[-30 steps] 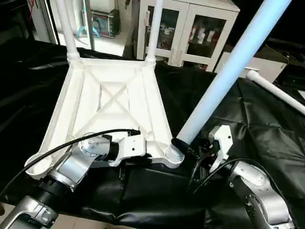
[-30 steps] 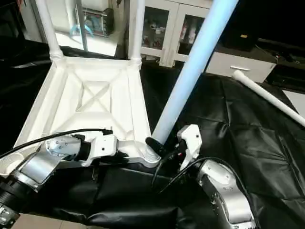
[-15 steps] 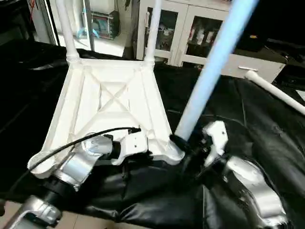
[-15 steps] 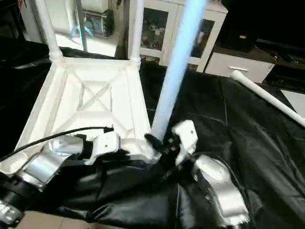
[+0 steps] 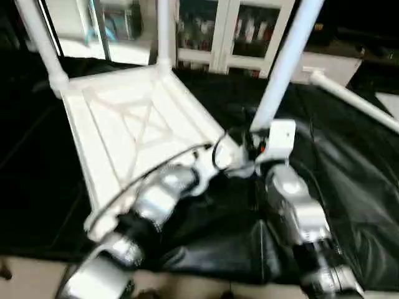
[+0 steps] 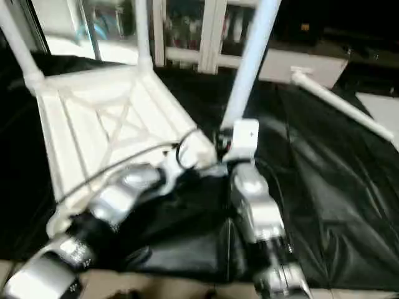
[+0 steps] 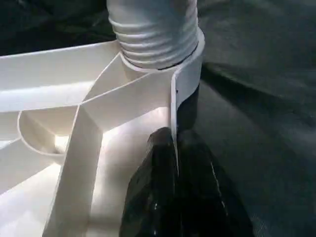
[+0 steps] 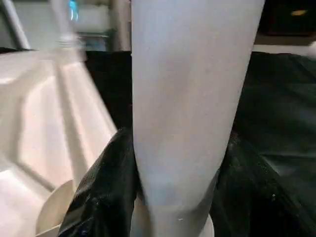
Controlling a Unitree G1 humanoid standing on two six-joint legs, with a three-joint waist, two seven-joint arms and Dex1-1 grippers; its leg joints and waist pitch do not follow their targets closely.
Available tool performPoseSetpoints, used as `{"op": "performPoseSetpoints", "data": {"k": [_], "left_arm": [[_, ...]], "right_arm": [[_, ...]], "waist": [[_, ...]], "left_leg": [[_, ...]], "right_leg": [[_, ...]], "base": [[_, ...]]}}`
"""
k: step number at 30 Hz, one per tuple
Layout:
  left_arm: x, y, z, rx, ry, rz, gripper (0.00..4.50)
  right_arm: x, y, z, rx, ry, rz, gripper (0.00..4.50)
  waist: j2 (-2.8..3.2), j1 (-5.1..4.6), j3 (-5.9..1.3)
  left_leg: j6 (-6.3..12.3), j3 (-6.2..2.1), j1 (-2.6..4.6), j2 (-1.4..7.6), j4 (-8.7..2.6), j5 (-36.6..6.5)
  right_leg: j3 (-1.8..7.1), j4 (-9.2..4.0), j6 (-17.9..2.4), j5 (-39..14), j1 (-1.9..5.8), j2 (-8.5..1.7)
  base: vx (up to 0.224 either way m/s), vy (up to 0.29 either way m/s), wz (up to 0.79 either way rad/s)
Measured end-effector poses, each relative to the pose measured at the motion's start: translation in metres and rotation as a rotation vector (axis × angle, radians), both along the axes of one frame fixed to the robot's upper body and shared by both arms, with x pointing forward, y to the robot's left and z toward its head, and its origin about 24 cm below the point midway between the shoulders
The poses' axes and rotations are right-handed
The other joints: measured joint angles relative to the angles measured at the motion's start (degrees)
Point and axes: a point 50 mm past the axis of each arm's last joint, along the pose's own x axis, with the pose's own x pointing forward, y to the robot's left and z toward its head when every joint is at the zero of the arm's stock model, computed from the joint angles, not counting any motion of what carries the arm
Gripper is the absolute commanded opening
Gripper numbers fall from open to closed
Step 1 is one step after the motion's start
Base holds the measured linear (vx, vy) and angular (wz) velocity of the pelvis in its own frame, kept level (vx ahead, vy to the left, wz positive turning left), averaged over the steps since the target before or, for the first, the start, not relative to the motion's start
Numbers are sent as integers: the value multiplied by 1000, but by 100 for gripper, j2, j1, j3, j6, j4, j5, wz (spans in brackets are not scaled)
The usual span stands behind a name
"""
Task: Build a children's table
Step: Pick table leg
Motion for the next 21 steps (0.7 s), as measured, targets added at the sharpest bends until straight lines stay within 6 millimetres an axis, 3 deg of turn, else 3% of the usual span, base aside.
{"op": "performPoseSetpoints", "data": {"k": [1, 2, 3, 4, 5, 6, 7, 8, 9, 10, 11, 12, 14, 17, 21], "left_arm": [[0, -1, 0, 0, -6, 5, 0], [1, -2, 0, 0, -11, 6, 0], [2, -3, 1, 0, -12, 7, 0], [2, -6, 1, -4, -12, 4, 0], [2, -7, 2, -8, -24, 0, 0], [2, -9, 3, -12, -35, -8, 0], [3, -8, 4, -13, -43, -7, 0], [4, -9, 6, -14, -51, -9, 0], [4, -10, 7, -14, -55, -11, 0], [5, -10, 7, -12, -53, -9, 0], [5, -9, 6, -11, -51, -8, 0], [5, -8, 5, -9, -51, -7, 0], [5, -7, 6, -10, -56, -8, 0], [6, -4, 7, -7, -70, -12, 0], [8, 8, 8, 7, -82, -56, 0]], "right_arm": [[1, 0, 0, -10, -1, -9, 184], [1, 1, 1, -17, -4, -19, 184], [2, 0, 2, -24, -8, -35, 184], [1, -2, 2, -33, -12, -53, 184], [2, -3, 3, -47, -15, -59, 184], [4, -2, 4, -67, -20, -57, 184], [5, -1, 6, -76, -32, -54, 184], [5, -2, 8, -75, -46, -59, 184], [5, -2, 8, -77, -47, -63, 184], [5, -1, 7, -78, -43, -63, 184], [5, -1, 6, -77, -40, -62, 184], [5, 0, 6, -76, -38, -61, 184], [5, 1, 6, -75, -40, -60, 184], [5, 2, 8, -52, -58, -52, 184], [0, 0, 9, 24, -84, 16, 184]], "waist": [[15, 3, 11], [24, 37, 31], [0, 128, 59], [-155, 203, 45], [-258, 215, 59], [-212, 324, 63], [-126, 330, 52], [4, 290, 7], [-39, 209, 5], [-97, 166, -9], [-128, 134, -7], [-147, 92, -8], [-146, 63, -11], [-139, 66, -34], [-136, 75, -54]], "left_leg": [[0, 0, 1, 6, -24, 0], [0, 34, 1, 9, -70, 0], [0, 168, 7, 15, -155, 1], [0, 395, 61, 21, -229, 2], [-32, 463, 92, 16, -104, -26], [1, 136, 65, 9, 340, -224], [2, -230, 113, -65, 479, -226], [-198, -306, 211, -46, 330, -195], [-197, -217, 210, -14, 246, -112], [-188, -145, 215, -22, 250, -105], [-159, -115, 218, -39, 278, -126], [-134, -60, 235, -21, 278, -141], [-135, -36, 230, 4, 241, -142], [-143, -43, 182, 26, 163, -137], [-174, -20, 117, 69, 158, -116]], "right_leg": [[-11, -19, 0, 0, 21, 1], [-11, 43, -60, -44, 52, 12], [13, 274, -151, -220, 20, 5], [119, 521, -220, -375, -31, -21], [260, 531, -125, -329, -145, -46], [229, 549, -48, -281, -158, -54], [129, 510, -42, -277, -159, -40], [58, 486, -59, -238, -170, -14], [118, 391, -170, -82, -164, 36], [197, 331, -299, 211, -159, 72], [234, 313, -326, 422, -138, 63], [311, 320, -227, 455, -132, 53], [323, 304, -83, 366, -177, 59], [321, 257, -71, 361, -191, 99], [321, 254, -53, 469, -228, 125]], "base": [[0, 0, 0], [0, 0, 0], [-65, -43, 22], [-24, -127, 33], [-24, -127, 33], [112, -84, -12], [119, 58, -28], [119, 58, -28], [0, 0, 0], [-27, 0, 20], [-27, 0, 20], [0, 0, 0], [0, 0, 0], [0, 0, 0], [0, 0, 0]]}}
